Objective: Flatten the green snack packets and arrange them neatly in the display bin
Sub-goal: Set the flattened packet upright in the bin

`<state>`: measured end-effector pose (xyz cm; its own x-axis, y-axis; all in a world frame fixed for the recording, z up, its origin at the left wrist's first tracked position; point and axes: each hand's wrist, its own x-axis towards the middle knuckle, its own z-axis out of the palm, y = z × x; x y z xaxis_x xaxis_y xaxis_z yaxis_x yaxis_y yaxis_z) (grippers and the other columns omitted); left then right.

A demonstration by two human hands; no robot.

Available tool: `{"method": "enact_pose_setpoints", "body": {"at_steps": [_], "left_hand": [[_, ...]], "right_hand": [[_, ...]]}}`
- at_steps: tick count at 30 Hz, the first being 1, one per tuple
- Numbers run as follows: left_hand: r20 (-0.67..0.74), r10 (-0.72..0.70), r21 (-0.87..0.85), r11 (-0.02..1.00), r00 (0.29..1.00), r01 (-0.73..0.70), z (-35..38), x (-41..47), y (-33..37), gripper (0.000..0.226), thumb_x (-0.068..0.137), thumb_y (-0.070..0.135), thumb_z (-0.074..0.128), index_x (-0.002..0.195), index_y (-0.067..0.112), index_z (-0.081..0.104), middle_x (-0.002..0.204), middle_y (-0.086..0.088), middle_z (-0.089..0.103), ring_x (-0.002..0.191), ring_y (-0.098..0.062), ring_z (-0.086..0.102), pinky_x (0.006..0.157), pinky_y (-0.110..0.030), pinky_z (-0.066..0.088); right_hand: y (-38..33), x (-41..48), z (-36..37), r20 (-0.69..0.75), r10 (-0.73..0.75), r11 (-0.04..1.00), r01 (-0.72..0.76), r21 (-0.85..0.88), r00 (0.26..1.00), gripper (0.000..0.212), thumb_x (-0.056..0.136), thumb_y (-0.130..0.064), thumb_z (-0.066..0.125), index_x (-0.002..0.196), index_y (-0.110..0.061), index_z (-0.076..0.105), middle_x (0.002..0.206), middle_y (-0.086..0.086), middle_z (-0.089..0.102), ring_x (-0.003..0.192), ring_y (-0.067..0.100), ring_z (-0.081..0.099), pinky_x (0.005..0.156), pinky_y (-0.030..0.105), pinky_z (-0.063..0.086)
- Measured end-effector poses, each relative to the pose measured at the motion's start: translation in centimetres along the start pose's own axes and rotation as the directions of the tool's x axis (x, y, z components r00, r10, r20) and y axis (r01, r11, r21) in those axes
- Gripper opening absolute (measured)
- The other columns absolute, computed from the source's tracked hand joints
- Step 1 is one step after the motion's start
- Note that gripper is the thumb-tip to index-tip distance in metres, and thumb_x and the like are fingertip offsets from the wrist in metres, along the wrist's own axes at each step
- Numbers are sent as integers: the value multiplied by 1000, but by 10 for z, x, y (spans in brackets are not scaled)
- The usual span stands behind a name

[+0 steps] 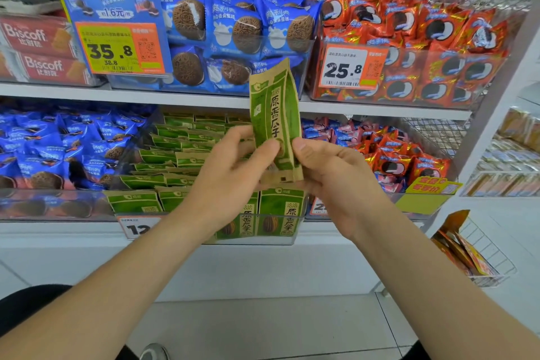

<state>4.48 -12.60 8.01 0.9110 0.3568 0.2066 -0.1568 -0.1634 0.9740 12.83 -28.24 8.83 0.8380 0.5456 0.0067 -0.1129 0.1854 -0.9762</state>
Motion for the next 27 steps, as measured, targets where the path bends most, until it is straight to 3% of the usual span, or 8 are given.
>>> {"method": "enact_pose_setpoints", "body": {"at_steps": [2,5,8,13,18,21,24,27], "left_hand": [[123,17,25,999,992,-20,0,-2,2,42,98,40,72,138,35,61,125,14,75,114,-5,72,93,-34,62],[206,-11,19,1000,978,7,-5,1,2,49,95,22,79,140,33,63,127,8,75,117,-14,73,99,-44,61],[255,-70,-9,997,964,74,-13,6,3,50,94,13,78,140,26,64,124,2,78,115,-18,75,96,-44,63],[285,-148,-43,985,947,167,-18,7,5,47,93,11,75,138,21,64,122,-4,79,113,-22,76,95,-45,63],[320,-152,-108,975,935,195,-18,6,7,43,94,15,73,136,16,66,126,-9,76,116,-29,75,107,-48,56],[231,-124,-189,967,965,169,-13,6,8,36,97,31,68,124,8,72,119,-14,78,111,-33,76,106,-52,55],[-4,-125,-167,978,992,123,-13,11,1,40,97,54,69,107,16,77,105,-10,79,106,-30,76,107,-58,54],[-101,-100,-156,984,990,83,-7,9,-2,46,90,66,71,120,30,72,109,-6,78,107,-25,76,103,-55,57]], "right_hand": [[0,-2,3,-60,-166,977,156,-147,984,11,99,-8,70,96,-8,80,86,9,81,74,20,78,65,28,63],[1,-2,6,-64,-302,925,276,-263,951,9,96,-8,74,92,-11,81,83,10,81,77,25,78,70,38,67],[-1,-3,5,-44,-306,923,285,-259,951,8,97,-8,73,96,-4,80,86,15,80,78,34,78,72,47,67],[-2,-3,5,5,-279,940,275,-204,960,10,99,-6,69,98,2,76,84,14,80,69,25,77,62,33,63],[0,0,2,85,-223,951,236,-198,971,10,101,-9,67,95,-4,74,82,11,78,68,22,74,58,33,58],[-1,3,-4,176,-193,928,238,-288,965,8,100,-7,68,93,-5,73,81,14,78,69,24,73,61,37,60],[-6,4,-11,377,-35,898,194,-394,926,6,95,-4,73,93,0,68,82,21,76,64,25,72,58,33,60],[-11,2,-16,474,96,883,145,-446,876,13,90,-6,78,94,-1,67,85,29,74,62,29,71,58,34,60]]}}
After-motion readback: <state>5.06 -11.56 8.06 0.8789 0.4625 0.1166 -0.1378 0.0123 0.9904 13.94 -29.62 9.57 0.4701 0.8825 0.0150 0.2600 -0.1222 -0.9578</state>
